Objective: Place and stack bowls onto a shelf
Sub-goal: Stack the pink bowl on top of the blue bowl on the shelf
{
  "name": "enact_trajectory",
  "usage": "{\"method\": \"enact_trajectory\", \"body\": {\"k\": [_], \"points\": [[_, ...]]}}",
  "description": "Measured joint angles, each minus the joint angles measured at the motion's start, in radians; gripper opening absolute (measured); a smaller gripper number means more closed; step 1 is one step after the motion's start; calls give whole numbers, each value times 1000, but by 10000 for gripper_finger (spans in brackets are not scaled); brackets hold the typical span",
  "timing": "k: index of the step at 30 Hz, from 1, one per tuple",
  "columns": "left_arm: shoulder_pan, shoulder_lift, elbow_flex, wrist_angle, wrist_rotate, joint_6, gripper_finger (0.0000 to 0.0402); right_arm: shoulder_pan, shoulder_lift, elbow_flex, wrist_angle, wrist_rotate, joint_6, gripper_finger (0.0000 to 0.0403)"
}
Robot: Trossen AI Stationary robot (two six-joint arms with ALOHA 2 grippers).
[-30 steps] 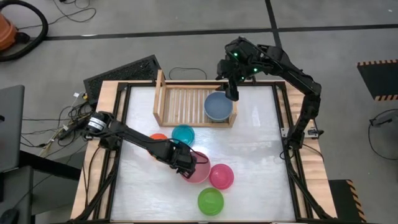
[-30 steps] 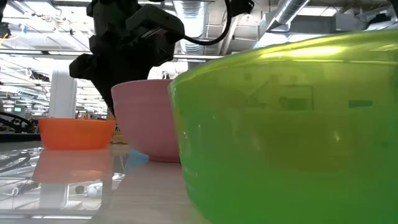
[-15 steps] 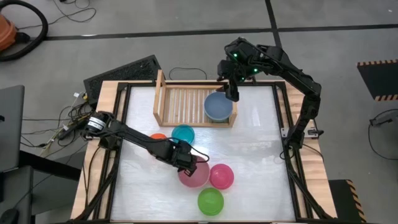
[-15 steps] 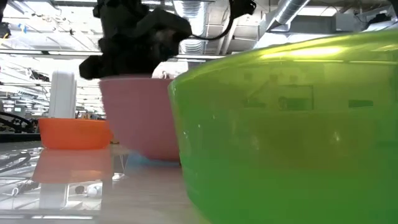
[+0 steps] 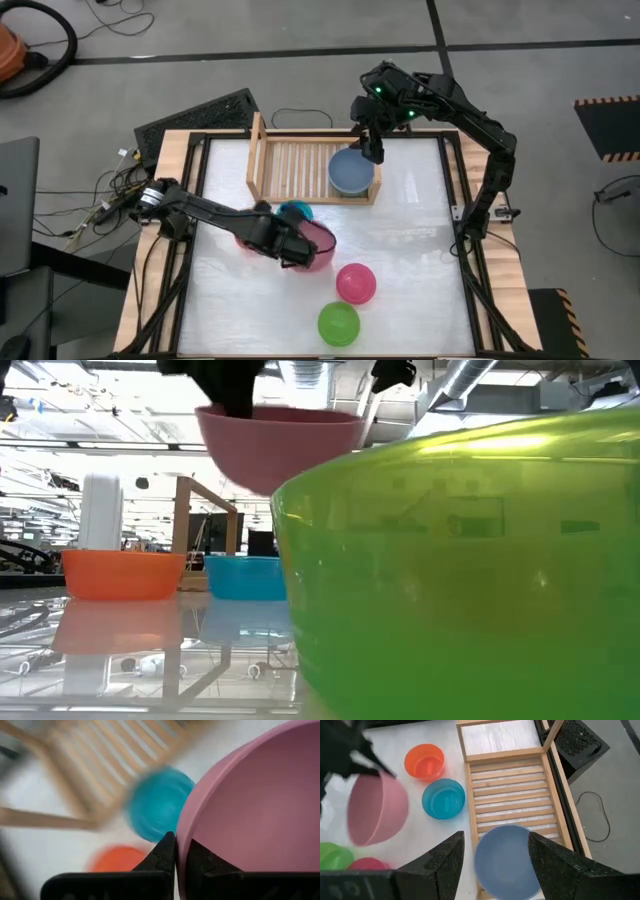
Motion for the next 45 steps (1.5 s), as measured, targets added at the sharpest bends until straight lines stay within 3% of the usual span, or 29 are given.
{"method": "enact_trajectory", "body": {"k": [4,11,18,22,28,34,45], "points": [[14,-2,94,-194,-182,-50,0,33,0,0,22,25,3,244],[74,-91,96,-196,-401,-28,0,116,0,0,94,199,-7,244],[133,-188,95,-171,-648,91,0,185,0,0,183,343,16,244],[184,-239,95,-106,-720,183,0,219,0,0,267,420,35,244],[289,-307,95,131,-670,508,0,276,0,0,386,564,46,244],[405,-329,95,504,-390,965,0,319,0,0,452,692,54,244],[488,-319,95,720,-290,1246,0,331,1,0,454,919,198,244]]}}
